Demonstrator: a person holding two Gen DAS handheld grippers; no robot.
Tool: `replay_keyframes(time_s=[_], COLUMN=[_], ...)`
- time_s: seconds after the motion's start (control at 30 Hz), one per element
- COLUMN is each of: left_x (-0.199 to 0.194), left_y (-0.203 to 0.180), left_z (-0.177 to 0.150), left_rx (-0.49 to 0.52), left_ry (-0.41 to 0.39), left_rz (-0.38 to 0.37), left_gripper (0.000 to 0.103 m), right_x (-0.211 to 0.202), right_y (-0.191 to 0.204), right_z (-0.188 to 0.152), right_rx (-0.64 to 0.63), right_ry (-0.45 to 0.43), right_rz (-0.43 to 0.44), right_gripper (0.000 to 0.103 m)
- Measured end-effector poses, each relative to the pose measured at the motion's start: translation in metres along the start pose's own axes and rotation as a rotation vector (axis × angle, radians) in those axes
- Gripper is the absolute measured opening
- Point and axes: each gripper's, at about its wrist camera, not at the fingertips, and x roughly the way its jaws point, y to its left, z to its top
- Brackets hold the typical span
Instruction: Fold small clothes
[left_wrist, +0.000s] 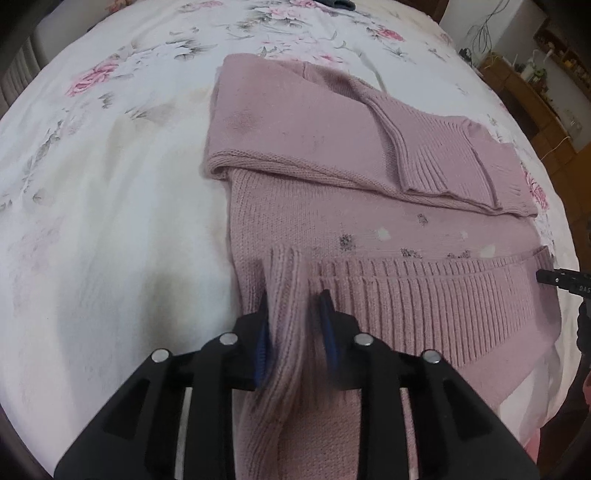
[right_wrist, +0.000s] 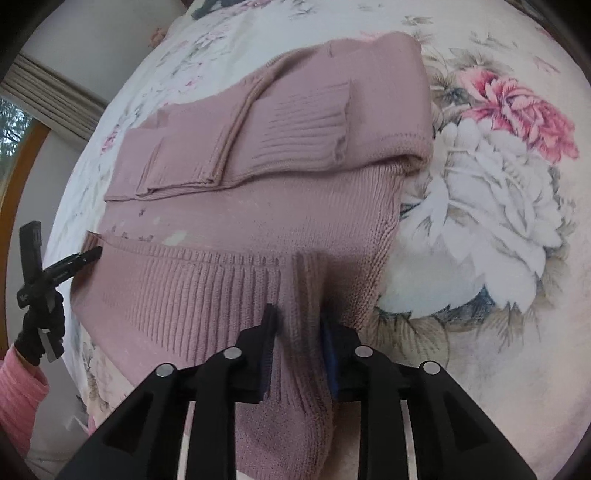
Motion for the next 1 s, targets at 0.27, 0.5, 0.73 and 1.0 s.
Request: replay_keyframes(time_s=[0.27,0.5,0.73,1.0], left_x=[-0.044,-0.095,-0.108,-0.077], left_y=[-0.009,-0.025,-0.032,-0.034], left_z=[-0.008,0.013,0.083,0.160], left_rx=[0.012,0.035,-0.016,-0.038], left_ry=[-0.109,-0.236,-0.341,-0.369], left_rz=[-0.041,-0.074,-0.091,-0.039], left_gripper=[0.008,0.008,0.008,0.008], right_x=[-0.042,-0.096,-0.125,-0.109], right_y=[0.009,0.015,0.022,0.008], right_z=[-0.009,0.004,0.061,0.144], right_rx=[0.001,0.016,0.030,0.093], right_ry=[-0.087,-0.203,-0.303,-0.352], right_rz=[0.103,0.192,0.183,0.138], right_gripper=[0.011,0.010,0.010,0.010])
